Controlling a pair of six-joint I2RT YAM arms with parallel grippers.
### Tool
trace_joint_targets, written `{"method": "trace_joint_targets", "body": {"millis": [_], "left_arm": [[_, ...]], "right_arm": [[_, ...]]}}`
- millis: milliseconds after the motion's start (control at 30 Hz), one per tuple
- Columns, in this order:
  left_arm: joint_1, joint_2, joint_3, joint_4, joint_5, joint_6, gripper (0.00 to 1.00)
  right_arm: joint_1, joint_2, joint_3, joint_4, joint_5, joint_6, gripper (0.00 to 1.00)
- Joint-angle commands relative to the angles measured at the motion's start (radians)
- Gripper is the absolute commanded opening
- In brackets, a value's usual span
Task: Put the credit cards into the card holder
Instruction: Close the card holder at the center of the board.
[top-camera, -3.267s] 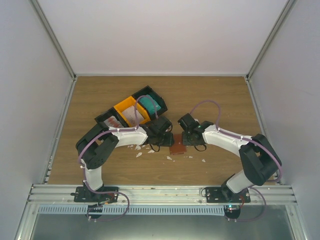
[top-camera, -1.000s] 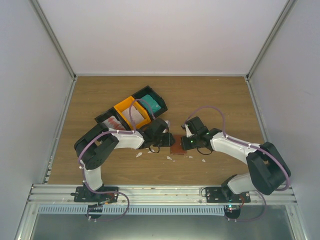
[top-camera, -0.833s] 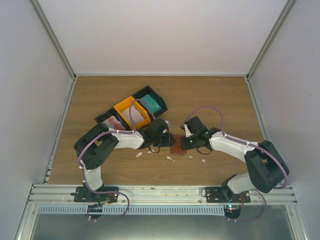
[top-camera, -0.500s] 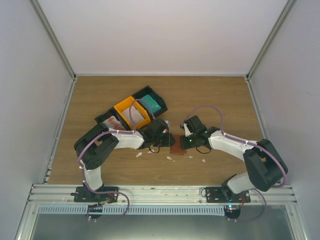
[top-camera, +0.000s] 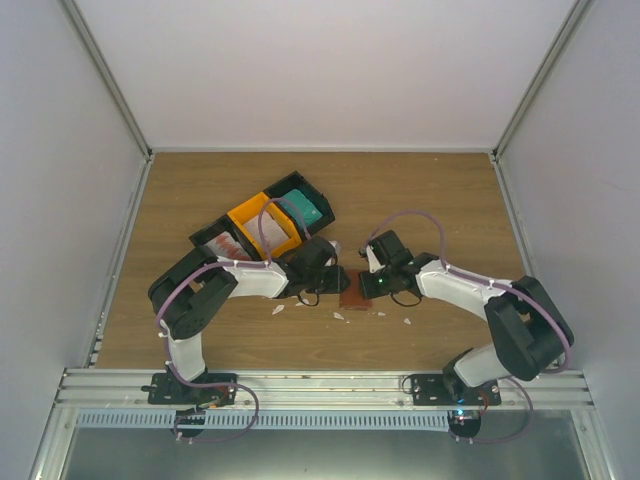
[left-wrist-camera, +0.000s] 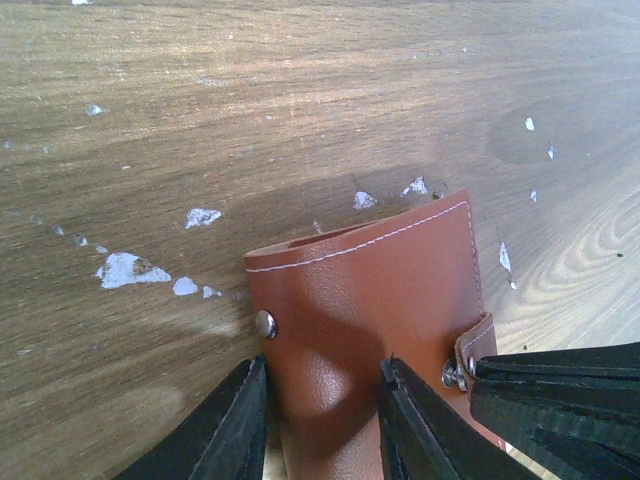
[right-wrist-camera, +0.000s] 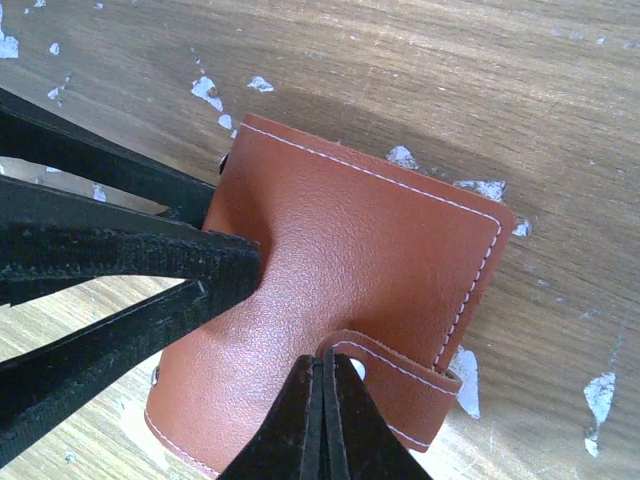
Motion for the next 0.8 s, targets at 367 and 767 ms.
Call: {"method": "trace_joint_targets", "body": {"millis": [367,767], "left_arm": [[-0.007,0.063,-0.042,-0.167,0.000,0.002,0.33],[-0.008,0.065,-0.039,-0.171,-0.003,0.003,0.33]], "right_arm": [[-0.007,0.053,-0.002,-0.017,-0.023,0.013,0.01],[-0.008,0.108,-0.026,-0.066,0.049,0.071,0.00]]}}
